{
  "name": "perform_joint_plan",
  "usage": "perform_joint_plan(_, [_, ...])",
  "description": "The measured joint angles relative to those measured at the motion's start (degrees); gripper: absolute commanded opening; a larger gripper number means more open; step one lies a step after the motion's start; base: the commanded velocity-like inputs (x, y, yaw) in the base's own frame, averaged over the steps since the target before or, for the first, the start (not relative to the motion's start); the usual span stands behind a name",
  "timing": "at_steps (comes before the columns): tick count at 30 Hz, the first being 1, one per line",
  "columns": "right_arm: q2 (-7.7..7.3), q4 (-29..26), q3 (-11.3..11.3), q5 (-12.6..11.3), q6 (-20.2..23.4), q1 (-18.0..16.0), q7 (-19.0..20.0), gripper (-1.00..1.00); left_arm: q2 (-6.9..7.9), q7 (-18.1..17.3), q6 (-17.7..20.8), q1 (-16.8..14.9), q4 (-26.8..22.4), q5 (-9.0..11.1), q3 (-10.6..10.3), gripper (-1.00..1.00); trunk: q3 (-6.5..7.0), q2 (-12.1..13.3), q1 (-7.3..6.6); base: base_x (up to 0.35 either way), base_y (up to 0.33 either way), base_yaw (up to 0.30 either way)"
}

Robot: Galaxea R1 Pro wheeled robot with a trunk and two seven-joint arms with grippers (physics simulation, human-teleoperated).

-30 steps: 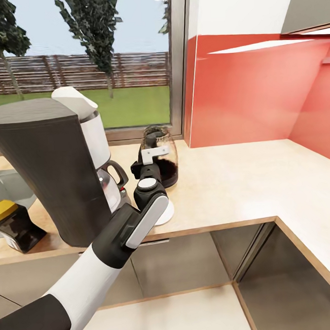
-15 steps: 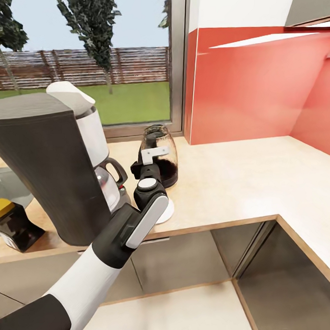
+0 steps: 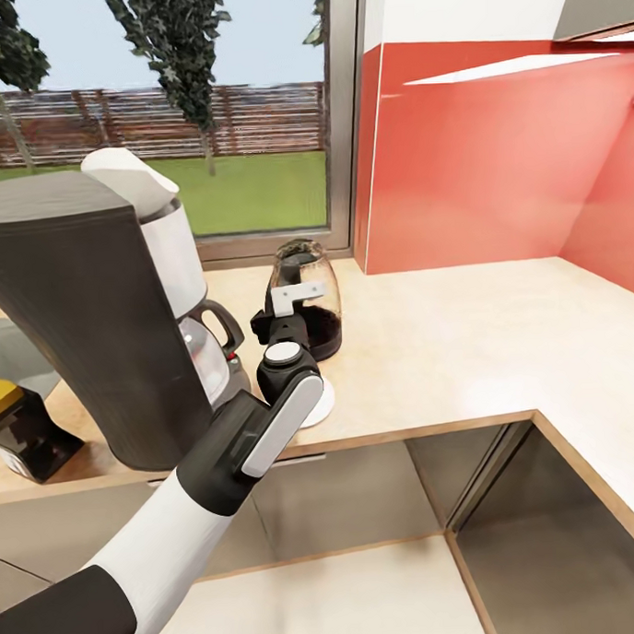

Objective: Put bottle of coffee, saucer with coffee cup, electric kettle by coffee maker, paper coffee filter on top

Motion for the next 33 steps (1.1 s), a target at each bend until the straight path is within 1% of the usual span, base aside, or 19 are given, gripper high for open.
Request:
perform_joint_plan(7, [0.0,0.0,0.0,0.0,0.0,0.0,0.0,1.0,0.0,0.0,-0.1,0.0,0.0,-0.1,-0.1,-1.0,-0.13,0.0,0.0,0.0,0.0,0.0])
perform_joint_plan(17, [0.0,0.0,0.0,0.0,0.0,0.0,0.0,1.0,0.0,0.2,0.0,0.0,0.0,-0.2,-0.1,-1.0,-0.78,0.0,0.0,0.0,0.0,0.0])
perform_joint_plan(33, [0.0,0.0,0.0,0.0,0.0,0.0,0.0,1.0,0.0,0.2,0.1,0.0,0.0,-0.3,-0.1,-1.0,-0.83,0.0,0.0,0.0,0.0,0.0])
